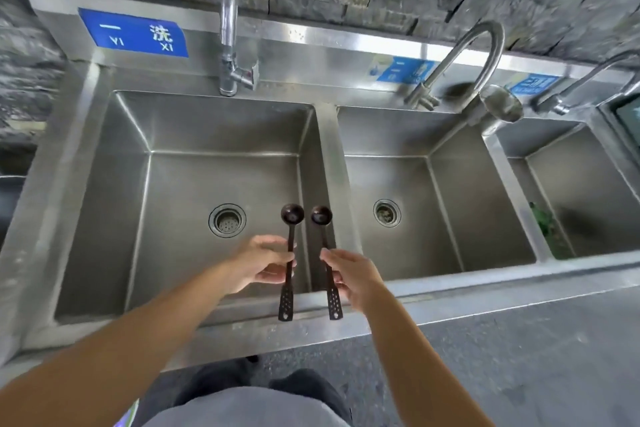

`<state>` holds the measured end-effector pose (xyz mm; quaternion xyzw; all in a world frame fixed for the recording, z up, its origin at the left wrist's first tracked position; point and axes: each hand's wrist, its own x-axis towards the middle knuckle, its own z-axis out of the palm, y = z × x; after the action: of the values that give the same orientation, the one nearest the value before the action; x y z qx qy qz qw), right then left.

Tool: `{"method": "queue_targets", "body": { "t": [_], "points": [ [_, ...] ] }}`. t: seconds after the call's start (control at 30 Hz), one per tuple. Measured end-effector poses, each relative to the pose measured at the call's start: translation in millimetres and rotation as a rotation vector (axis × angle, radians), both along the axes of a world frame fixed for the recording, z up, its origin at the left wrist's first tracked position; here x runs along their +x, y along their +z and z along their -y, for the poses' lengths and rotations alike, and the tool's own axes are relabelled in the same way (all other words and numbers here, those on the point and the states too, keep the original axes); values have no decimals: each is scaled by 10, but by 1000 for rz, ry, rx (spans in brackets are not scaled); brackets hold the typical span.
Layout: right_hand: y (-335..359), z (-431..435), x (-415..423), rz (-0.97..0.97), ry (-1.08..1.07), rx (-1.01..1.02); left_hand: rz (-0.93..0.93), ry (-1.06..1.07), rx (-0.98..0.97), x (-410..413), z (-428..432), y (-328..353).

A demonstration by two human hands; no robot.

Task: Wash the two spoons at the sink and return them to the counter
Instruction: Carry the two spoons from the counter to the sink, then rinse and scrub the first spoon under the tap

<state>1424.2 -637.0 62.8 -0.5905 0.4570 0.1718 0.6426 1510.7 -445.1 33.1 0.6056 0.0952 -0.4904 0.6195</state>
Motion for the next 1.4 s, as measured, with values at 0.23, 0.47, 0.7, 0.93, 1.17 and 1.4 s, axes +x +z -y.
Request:
{"method": "queue_targets", "body": {
  "t": [0.23,0.47,0.7,0.93,1.17,1.4],
  "points": [
    [-126,379,589,2,-54,-37,-40,-13,63,420,258,-228],
    [-385,796,1078,-34,14,-46,-84,62,114,604,437,-358],
    [-570,1058,1272,-74,144,-28,-70,101,155,751,576,-345],
    [-615,1114,1355,-113,274,-195,-79,158,171,813,668,-289],
    [-601,1061,1369,-83,333,-400,38,201,189,881,656,-178],
    [-421,971,1422,-85,300,-643,93,255,101,1028,514,-39]
  ]
}}
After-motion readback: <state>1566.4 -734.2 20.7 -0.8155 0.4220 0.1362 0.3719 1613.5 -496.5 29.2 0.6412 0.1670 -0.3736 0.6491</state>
